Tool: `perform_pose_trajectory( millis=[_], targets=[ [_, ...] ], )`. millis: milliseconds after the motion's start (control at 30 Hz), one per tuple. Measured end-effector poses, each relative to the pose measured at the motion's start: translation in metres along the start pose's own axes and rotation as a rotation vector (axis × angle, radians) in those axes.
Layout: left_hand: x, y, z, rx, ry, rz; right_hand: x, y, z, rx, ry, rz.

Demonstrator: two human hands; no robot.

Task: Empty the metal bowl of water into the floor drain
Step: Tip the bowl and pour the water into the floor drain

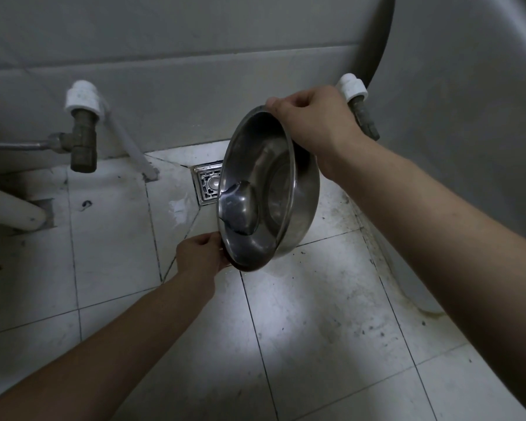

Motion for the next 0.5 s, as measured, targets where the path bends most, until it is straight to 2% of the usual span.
perform_pose_trajectory(
  millis=[500],
  targets=[
    [0.011,0.001,0.008,0.023,-0.009,-0.026,0.002,0.0,-0.003,0.003,0.001,0.015]
  ],
)
Point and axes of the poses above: each hand's wrist, its own x-axis away from the middle knuckle, its own y-axis out of the palm, z = x × y, the point moved 6 cm from there along -x, towards the middle knuckle, and after that the axes turned 5 degrees about x, right-handed, at the moved point
